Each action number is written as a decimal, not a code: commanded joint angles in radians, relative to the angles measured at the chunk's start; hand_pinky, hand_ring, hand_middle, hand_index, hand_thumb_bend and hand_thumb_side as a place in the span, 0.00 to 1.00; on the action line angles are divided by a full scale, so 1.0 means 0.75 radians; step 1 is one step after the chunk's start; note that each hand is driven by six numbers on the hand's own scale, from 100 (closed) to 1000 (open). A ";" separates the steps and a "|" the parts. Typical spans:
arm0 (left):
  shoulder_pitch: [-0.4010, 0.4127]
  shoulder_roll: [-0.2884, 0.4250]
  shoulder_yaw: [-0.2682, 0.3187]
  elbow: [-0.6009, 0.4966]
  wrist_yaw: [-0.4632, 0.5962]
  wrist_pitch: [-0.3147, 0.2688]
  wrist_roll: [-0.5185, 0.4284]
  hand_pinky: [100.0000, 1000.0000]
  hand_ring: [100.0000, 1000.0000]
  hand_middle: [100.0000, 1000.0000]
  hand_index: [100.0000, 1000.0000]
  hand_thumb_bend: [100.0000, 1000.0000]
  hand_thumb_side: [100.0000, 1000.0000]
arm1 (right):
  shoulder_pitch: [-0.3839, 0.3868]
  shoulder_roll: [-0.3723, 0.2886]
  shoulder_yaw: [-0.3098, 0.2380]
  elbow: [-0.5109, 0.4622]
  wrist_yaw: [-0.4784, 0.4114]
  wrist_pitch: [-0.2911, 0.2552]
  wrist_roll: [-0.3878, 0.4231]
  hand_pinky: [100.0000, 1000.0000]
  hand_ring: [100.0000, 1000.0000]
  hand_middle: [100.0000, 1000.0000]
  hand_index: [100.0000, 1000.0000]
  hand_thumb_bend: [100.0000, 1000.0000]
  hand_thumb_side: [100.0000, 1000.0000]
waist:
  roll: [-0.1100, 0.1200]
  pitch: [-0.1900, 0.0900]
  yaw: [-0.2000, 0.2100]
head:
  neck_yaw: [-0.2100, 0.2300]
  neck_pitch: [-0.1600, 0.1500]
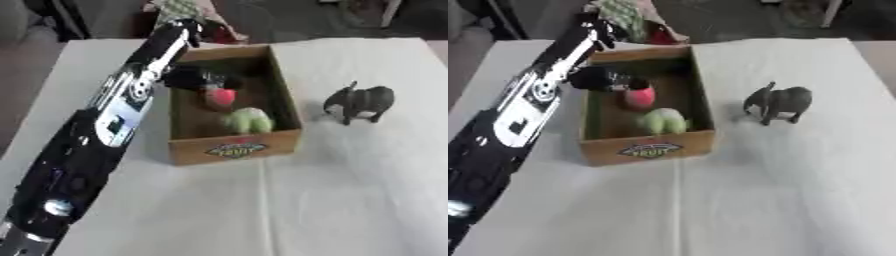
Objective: Pick up objects on the table and place them in the box.
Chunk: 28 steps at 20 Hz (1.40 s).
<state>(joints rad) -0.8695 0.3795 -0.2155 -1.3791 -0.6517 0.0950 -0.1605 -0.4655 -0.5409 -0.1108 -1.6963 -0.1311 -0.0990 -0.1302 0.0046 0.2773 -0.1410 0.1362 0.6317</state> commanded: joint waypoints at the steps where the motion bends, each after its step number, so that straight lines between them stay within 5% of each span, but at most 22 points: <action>1: 0.016 0.051 0.059 -0.080 0.043 -0.002 0.028 0.68 0.69 0.71 0.81 1.00 0.87 | -0.015 -0.059 -0.015 -0.001 0.007 -0.003 0.002 0.57 0.64 0.68 0.78 0.06 0.00 | -0.006 -0.026 0.011 | -0.013 0.001; 7: 0.144 0.096 0.178 -0.282 0.168 0.034 0.151 0.62 0.64 0.66 0.78 0.98 0.87 | -0.036 -0.146 0.001 0.040 0.027 -0.006 0.015 0.58 0.65 0.68 0.78 0.08 0.00 | -0.009 -0.029 0.029 | -0.028 -0.001; 9: 0.186 0.104 0.201 -0.338 0.211 0.067 0.188 0.61 0.63 0.65 0.78 0.79 0.75 | -0.050 -0.187 0.013 0.065 0.039 -0.007 0.026 0.58 0.65 0.68 0.78 0.09 0.00 | -0.012 -0.029 0.036 | -0.034 -0.003; 13: 0.254 0.119 0.236 -0.405 0.303 0.122 0.242 0.59 0.61 0.63 0.77 0.67 0.66 | -0.089 -0.279 0.052 0.131 0.071 -0.016 0.066 0.59 0.66 0.69 0.79 0.12 0.00 | -0.017 -0.029 0.050 | -0.050 -0.011; 20: 0.336 0.120 0.289 -0.455 0.464 0.172 0.320 0.55 0.57 0.59 0.76 0.58 0.61 | -0.181 -0.388 0.125 0.298 0.150 -0.050 0.162 0.61 0.69 0.72 0.81 0.21 0.00 | -0.025 -0.028 0.071 | -0.066 -0.018; 28: 0.387 0.127 0.324 -0.466 0.636 0.186 0.394 0.54 0.55 0.57 0.75 0.55 0.59 | -0.283 -0.413 0.182 0.500 0.293 -0.126 0.277 0.69 0.77 0.77 0.84 0.36 0.08 | -0.026 -0.030 0.091 | -0.074 -0.015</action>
<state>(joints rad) -0.5690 0.4419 0.0130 -1.7080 -0.1958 0.2350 0.1244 -0.6586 -0.8067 0.0276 -1.3349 0.0654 -0.1840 0.0637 -0.0131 0.2771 -0.0727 0.0846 0.6310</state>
